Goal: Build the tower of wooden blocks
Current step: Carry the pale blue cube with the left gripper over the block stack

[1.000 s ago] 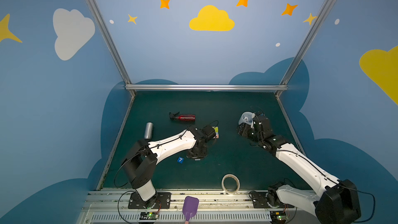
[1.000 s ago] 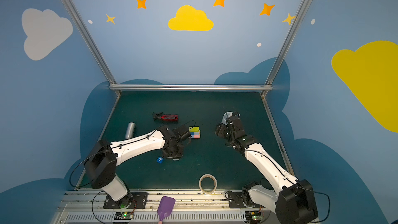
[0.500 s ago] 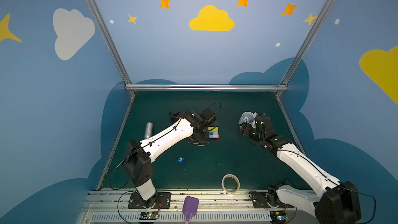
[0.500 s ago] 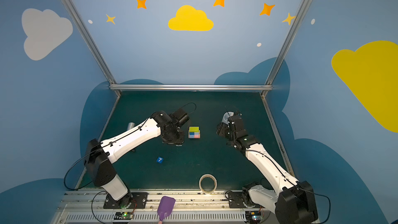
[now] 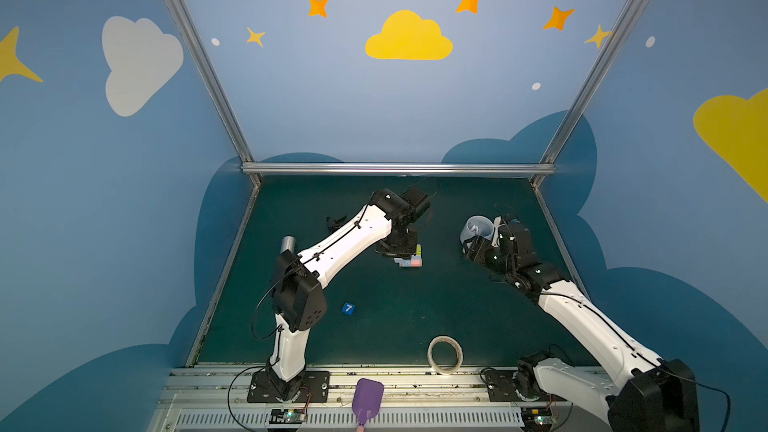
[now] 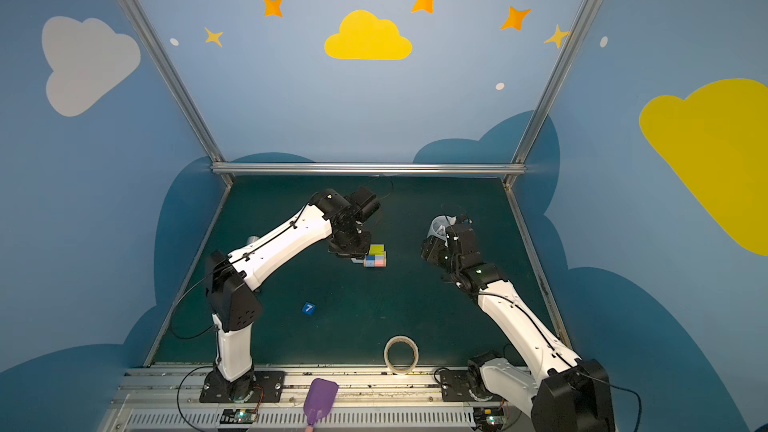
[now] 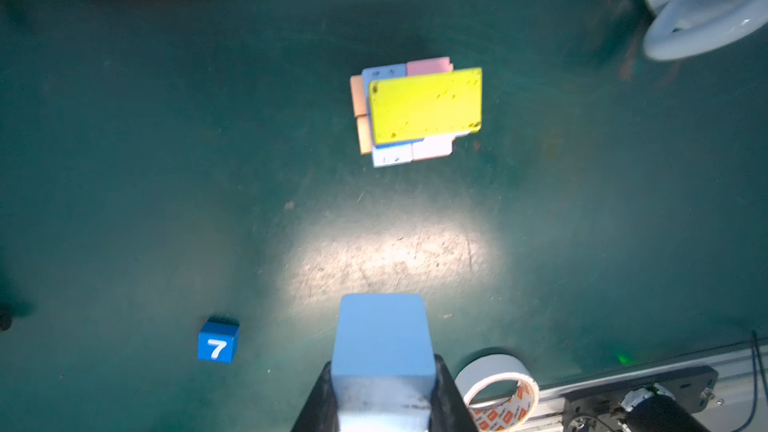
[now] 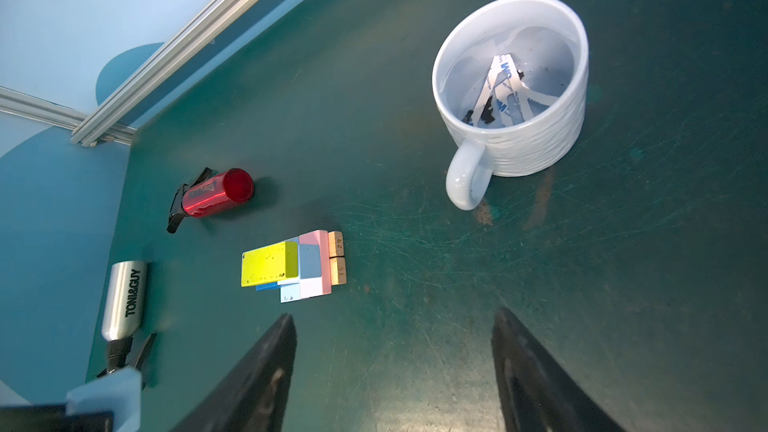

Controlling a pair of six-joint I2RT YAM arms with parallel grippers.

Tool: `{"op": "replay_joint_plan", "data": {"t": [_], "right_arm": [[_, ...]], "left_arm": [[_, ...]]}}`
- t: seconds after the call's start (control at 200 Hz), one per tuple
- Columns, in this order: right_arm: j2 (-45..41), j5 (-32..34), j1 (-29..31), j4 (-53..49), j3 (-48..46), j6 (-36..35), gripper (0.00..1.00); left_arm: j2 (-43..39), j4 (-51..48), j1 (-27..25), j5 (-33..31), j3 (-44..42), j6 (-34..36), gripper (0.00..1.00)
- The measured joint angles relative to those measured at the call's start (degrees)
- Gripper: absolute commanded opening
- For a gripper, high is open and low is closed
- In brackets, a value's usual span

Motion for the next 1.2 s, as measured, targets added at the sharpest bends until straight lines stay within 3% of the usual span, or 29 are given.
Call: {"op": "replay_joint_plan", "data": {"t": [0.626,1.197], "right_arm": [[-0.02,-1.84,-2.36,0.04,-1.25,-0.22,0.73],[0.61,-3.50,-3.72,0.48,-1.88,-0.20,0.73]], "left_arm": [[22.91,-11.13,1.33,0.59,34.18,3.26,0.07],[25.55,-12.68,1.95,0.44,35.28,2.47,0.09]]}}
